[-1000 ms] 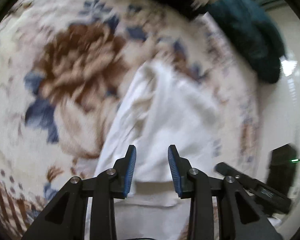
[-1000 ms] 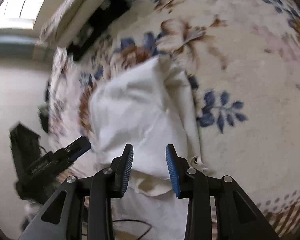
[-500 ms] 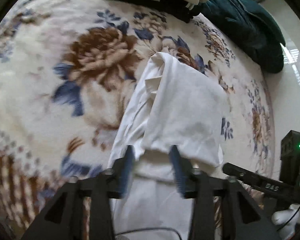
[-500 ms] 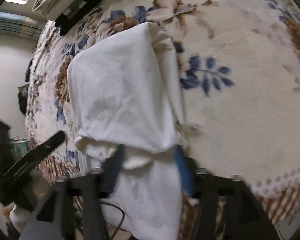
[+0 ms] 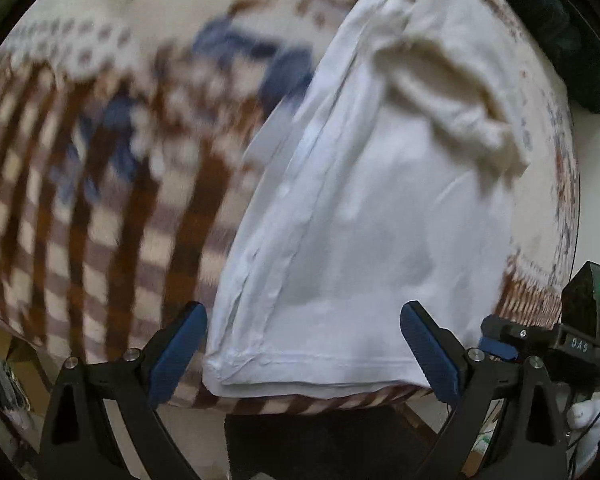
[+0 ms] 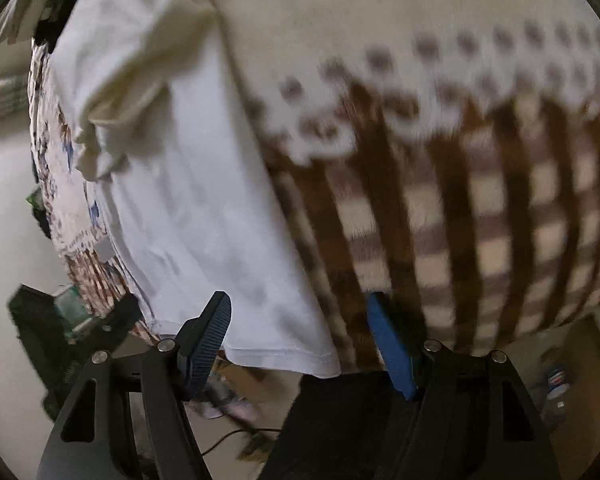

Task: Fold small clothes

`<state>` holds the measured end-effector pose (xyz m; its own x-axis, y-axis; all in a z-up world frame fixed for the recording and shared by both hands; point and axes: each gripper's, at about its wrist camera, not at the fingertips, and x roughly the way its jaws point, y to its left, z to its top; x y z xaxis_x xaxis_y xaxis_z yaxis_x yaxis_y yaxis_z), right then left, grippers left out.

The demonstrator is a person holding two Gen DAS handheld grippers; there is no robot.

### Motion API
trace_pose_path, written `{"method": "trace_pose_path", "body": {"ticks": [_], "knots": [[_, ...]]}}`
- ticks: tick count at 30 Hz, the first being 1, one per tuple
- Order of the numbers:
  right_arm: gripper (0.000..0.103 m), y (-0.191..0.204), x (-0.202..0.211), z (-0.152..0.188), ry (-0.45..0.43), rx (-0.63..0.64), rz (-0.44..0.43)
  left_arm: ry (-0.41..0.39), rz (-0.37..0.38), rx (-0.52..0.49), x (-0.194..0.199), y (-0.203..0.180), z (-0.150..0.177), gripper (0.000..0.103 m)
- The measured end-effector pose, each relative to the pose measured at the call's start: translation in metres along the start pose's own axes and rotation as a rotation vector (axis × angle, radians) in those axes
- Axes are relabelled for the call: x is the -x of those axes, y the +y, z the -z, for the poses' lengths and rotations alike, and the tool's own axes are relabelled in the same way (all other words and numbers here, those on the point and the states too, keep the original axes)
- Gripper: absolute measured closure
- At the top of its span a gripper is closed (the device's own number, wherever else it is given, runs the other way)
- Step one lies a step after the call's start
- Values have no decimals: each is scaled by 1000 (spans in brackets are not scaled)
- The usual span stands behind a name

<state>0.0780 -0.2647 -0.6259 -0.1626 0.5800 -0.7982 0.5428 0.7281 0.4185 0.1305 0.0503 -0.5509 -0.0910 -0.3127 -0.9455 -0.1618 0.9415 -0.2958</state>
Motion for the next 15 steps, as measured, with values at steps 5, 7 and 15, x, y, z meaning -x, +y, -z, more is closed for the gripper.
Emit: {"method": "trace_pose_path", "body": {"ticks": [5,7,15], "knots": [[31,-14,-9,5,35,-24,-88,-32,75,20,2,6,12,34],[57,-10,-10,4,47,-23,-114,-50,48,-42,5,-1,16,99],[95,4,13,10,34,-9,-287,-139,162,-33,51,-24,7,99]]}}
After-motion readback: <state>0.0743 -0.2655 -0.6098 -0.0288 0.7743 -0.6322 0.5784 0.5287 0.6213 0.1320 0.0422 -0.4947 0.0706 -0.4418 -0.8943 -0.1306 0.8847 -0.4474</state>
